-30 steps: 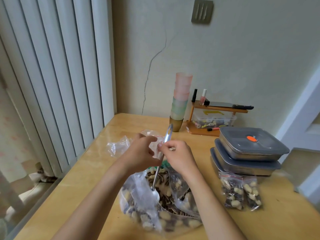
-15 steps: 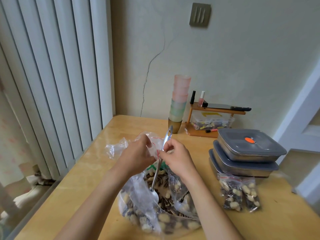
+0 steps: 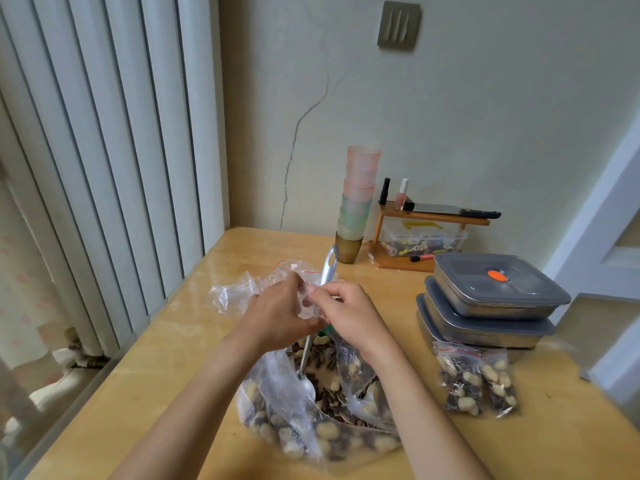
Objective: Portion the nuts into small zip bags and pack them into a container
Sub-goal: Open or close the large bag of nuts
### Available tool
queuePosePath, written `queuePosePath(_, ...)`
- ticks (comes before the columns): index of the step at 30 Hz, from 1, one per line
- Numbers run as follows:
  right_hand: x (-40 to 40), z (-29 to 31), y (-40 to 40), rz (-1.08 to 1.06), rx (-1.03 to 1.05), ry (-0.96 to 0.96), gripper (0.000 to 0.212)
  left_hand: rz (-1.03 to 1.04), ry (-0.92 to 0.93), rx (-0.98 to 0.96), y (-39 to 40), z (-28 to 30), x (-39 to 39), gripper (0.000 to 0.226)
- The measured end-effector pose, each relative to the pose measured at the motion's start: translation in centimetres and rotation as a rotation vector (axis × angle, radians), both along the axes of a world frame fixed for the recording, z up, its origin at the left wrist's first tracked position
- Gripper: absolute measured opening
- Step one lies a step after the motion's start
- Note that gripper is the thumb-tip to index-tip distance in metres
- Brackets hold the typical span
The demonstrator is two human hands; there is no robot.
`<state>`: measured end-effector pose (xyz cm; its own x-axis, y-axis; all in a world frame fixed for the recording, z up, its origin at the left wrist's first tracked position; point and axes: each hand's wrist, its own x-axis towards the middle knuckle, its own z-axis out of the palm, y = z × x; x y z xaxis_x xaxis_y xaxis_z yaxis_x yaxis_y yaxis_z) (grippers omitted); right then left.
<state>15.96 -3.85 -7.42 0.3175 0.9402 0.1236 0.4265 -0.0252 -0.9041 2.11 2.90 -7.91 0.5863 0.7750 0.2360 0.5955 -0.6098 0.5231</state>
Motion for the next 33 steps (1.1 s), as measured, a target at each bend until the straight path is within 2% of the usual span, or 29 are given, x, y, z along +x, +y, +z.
queuePosePath(5, 0.1, 0.0, -0.2, -0.018, 0.002, -0.012, 0.032, 0.026, -0.01, 0.046, 0.0, 0.0, 0.2, 0.048)
queuePosePath(9, -0.2, 0.2, -0.3, -0.06, 0.003, 0.012, 0.049, 0.032, -0.009, 0.054, 0.1, -0.1, 0.2, 0.047)
queuePosePath(12, 0.0, 0.0, 0.0, -0.074, -0.008, 0.048, 0.041, 0.039, -0.038, 0.063, 0.2, 0.0, 0.2, 0.043)
queuePosePath(15, 0.3, -0.1, -0.1, -0.046, -0.035, 0.006, 0.035, 0.024, -0.057, 0.066, 0.6, 0.1, 0.0, 0.04)
queuePosePath(21, 0.1, 0.0, -0.5, 0.031, 0.001, 0.004, 0.024, -0.059, -0.019, 0.106, 0.8, -0.2, -0.2, 0.047)
queuePosePath(23, 0.0, 0.3, -0.6, 0.023, 0.004, 0.004, 0.028, -0.052, -0.018, 0.138, 0.9, -0.4, -0.1, 0.043)
queuePosePath(26, 0.3, 0.1, -0.5, -0.009, -0.028, -0.018, 0.047, -0.024, -0.023, 0.177, 1.3, -0.5, -0.1, 0.032)
queuePosePath(28, 0.5, -0.1, -0.3, -0.015, -0.047, -0.021, 0.049, -0.012, -0.023, 0.157, 1.4, -0.5, -0.3, 0.031)
queuePosePath(30, 0.4, -0.2, -0.3, 0.002, -0.05, -0.014, 0.043, -0.033, -0.023, 0.107, 1.3, -0.4, -0.3, 0.03)
queuePosePath(33, 0.3, 0.0, -0.4, 0.03, -0.02, -0.007, 0.023, -0.085, -0.042, 0.047, 0.9, -0.4, -0.1, 0.034)
